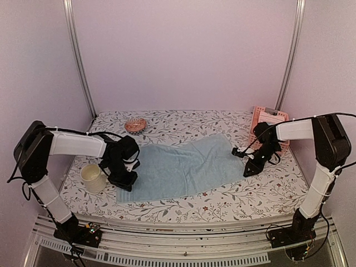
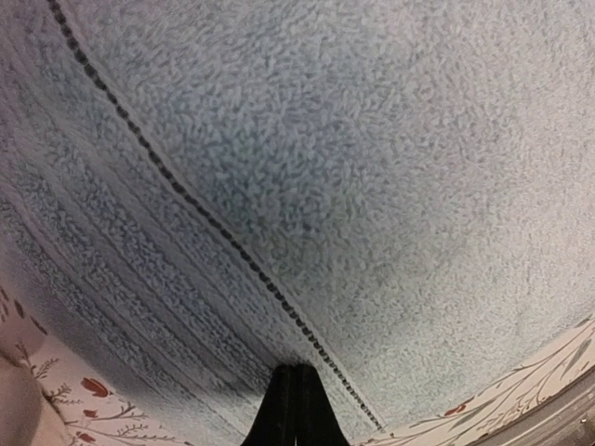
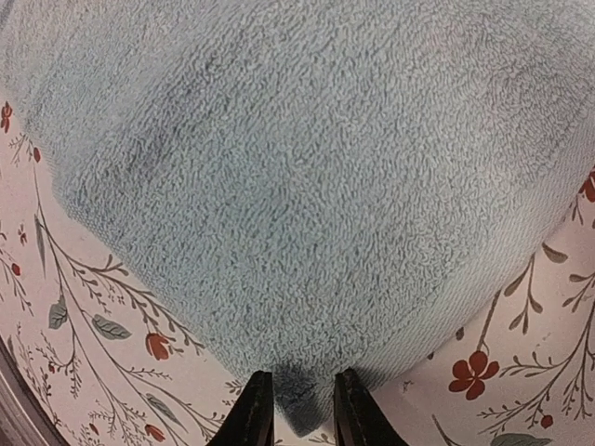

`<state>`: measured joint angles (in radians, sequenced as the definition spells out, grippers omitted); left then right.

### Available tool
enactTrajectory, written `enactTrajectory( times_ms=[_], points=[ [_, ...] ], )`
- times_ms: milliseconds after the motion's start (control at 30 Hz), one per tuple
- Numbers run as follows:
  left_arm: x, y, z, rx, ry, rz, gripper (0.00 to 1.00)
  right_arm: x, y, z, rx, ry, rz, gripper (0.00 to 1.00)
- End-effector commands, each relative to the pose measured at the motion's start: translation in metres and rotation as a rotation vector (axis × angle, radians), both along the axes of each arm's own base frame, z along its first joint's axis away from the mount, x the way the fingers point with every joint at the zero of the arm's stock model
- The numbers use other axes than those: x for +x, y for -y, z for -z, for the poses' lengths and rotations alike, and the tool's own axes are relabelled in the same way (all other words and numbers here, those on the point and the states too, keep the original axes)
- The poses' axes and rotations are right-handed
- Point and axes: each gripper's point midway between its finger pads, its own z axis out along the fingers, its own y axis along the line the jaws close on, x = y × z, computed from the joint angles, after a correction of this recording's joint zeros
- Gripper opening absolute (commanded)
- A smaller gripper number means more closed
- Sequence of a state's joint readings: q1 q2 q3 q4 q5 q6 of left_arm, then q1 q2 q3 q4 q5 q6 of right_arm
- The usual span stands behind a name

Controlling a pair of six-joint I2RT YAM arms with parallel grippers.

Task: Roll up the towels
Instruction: Move the towel to the center of the board, then pick up the towel from the center of the board.

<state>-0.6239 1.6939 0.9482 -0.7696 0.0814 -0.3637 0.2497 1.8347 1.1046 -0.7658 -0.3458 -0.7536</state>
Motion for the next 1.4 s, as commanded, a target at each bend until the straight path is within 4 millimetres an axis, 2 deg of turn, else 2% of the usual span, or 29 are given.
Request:
enactTrajectory(
  times_ms=[0,200,367,567,733,867,933,1000,1133,1200,1267,1367],
  points=[
    [-0.033,-0.008,0.014,0.037,-0.088,-0.009,0.00,-0.045,0.021,0.023,-0.119,-0.087,-0.076,0.25],
    [-0.048,-0.008,0.012,0.037,-0.103,0.009,0.00,-0.109,0.060,0.025,-0.260,-0.152,-0.126,0.24],
    [-0.061,-0.009,0.011,0.039,-0.134,0.006,0.00,-0.146,0.078,0.015,-0.309,-0.183,-0.151,0.24],
    [-0.088,-0.012,0.011,0.040,-0.221,0.033,0.00,-0.170,0.089,0.005,-0.331,-0.196,-0.184,0.23],
    [-0.103,-0.007,0.004,0.005,-0.255,0.063,0.00,-0.166,0.090,-0.015,-0.322,-0.127,-0.216,0.24],
    [-0.082,-0.001,-0.021,-0.009,-0.173,0.084,0.00,-0.143,0.077,-0.043,-0.240,-0.046,-0.213,0.30],
    [-0.065,0.005,-0.035,-0.032,-0.123,0.086,0.00,-0.121,0.068,-0.061,-0.185,0.000,-0.184,0.33],
    [-0.042,0.007,-0.048,-0.048,-0.058,0.071,0.02,-0.094,0.062,-0.073,-0.147,0.045,-0.125,0.35],
    [0.021,-0.002,-0.072,-0.038,0.125,-0.002,0.17,-0.034,0.052,-0.092,-0.074,0.133,0.021,0.36],
    [0.052,-0.001,-0.086,-0.074,0.210,-0.040,0.23,-0.009,0.043,-0.095,-0.032,0.145,0.097,0.37],
    [0.076,0.000,-0.093,-0.106,0.273,-0.071,0.26,0.014,0.037,-0.090,-0.008,0.139,0.154,0.37],
    [0.102,0.002,-0.093,-0.129,0.322,-0.109,0.26,0.043,0.029,-0.080,0.024,0.117,0.231,0.37]
  ],
)
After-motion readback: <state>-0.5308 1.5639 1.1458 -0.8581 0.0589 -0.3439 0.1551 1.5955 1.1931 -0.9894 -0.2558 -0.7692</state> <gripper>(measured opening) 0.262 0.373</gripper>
